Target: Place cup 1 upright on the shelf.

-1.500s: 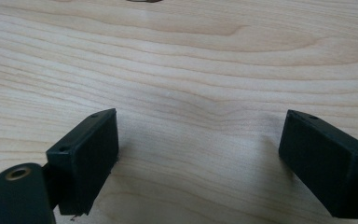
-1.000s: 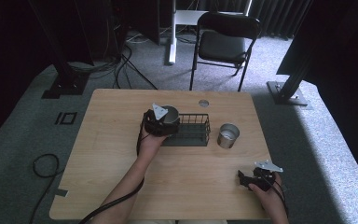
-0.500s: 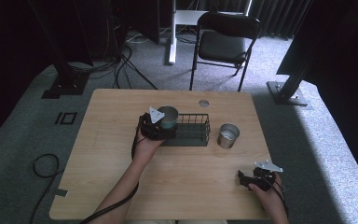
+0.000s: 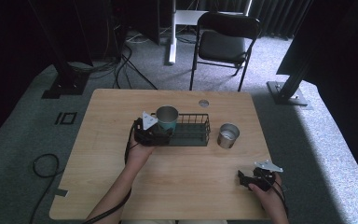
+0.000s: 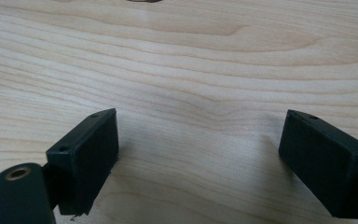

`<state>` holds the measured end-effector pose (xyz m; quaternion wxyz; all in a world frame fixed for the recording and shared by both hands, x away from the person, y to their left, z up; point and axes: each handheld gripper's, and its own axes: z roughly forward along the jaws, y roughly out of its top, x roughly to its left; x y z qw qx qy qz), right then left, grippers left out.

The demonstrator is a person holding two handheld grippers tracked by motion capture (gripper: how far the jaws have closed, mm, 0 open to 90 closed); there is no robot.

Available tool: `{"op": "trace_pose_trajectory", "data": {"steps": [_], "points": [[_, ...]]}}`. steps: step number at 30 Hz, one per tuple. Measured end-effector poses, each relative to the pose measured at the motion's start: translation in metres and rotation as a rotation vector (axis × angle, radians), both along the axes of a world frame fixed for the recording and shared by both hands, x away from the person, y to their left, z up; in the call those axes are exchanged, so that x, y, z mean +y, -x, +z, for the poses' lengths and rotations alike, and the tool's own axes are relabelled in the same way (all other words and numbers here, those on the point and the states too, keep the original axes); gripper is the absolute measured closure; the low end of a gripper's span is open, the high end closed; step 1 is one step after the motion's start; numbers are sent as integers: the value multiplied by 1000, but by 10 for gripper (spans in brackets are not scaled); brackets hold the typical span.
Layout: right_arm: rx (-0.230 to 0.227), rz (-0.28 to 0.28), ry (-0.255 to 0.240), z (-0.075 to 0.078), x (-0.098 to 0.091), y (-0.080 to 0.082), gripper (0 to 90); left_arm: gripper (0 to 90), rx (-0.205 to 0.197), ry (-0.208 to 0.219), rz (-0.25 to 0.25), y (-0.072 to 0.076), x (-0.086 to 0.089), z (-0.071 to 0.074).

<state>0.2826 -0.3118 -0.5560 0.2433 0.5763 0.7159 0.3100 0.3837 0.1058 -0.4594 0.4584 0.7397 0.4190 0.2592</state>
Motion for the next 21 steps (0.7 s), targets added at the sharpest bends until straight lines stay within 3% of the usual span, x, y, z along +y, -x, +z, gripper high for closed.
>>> {"op": "trace_pose_trajectory", "data": {"steps": [21], "points": [[0, 0, 0, 0, 0, 0, 115, 37, -8, 34, 16, 28, 40, -2]]}}
